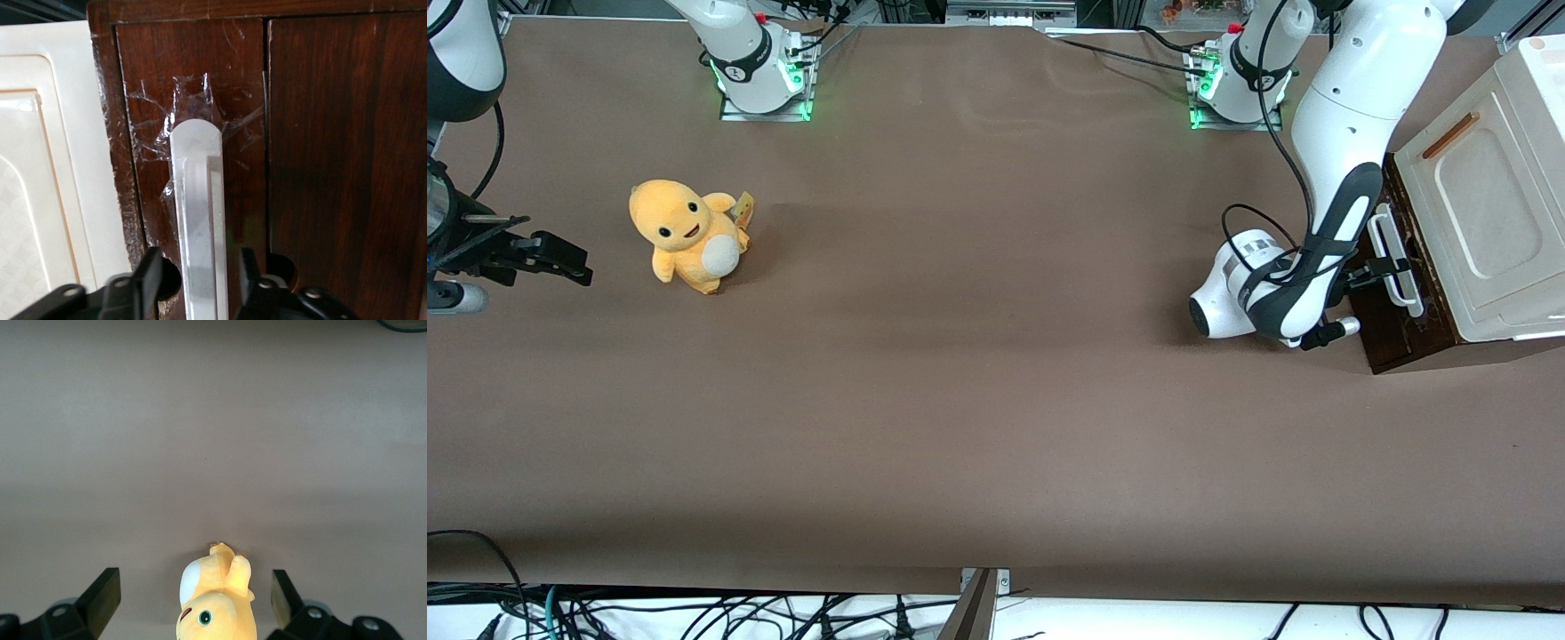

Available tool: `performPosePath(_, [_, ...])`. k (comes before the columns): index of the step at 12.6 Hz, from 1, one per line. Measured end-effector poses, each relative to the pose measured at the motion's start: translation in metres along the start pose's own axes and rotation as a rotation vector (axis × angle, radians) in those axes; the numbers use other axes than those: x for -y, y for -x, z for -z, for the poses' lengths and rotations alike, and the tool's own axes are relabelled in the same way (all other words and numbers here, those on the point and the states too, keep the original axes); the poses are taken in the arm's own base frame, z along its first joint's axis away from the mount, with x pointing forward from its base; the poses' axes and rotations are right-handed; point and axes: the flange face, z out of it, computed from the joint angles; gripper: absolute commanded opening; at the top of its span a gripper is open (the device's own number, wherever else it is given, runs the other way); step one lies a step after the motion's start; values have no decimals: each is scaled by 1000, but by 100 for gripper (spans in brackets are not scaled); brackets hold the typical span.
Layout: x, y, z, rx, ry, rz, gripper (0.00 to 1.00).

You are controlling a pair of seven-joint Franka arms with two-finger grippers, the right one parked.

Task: Open lower drawer with left arm only
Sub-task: 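Advance the open left gripper around the white bar handle, then close the left gripper on the white bar handle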

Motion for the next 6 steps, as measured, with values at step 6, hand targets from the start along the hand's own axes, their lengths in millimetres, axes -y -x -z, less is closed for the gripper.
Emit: performPosePath(6, [0, 0, 0, 0, 0, 1, 21])
